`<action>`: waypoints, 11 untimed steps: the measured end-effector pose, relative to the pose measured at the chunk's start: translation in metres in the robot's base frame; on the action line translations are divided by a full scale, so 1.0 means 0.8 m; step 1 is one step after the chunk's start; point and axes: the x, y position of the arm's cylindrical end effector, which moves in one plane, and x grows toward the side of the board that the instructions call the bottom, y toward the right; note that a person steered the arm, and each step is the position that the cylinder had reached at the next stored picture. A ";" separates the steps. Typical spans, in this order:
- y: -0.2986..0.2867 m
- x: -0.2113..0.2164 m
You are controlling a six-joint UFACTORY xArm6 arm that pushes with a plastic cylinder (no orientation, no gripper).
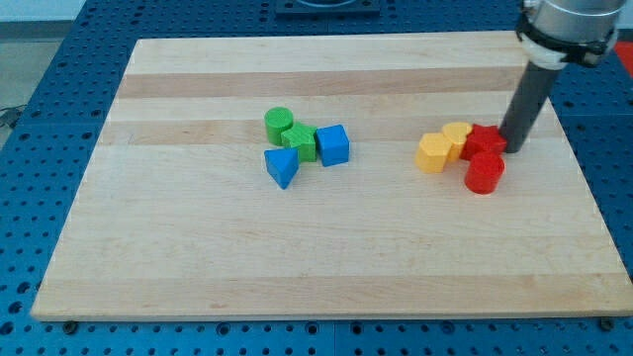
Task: Push the red star into the yellow hexagon
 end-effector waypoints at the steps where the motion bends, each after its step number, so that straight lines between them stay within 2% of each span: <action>1: -0.035 0.002; 6: -0.174 0.014; 7: -0.176 0.022; 9: -0.107 0.100; 11: -0.122 0.102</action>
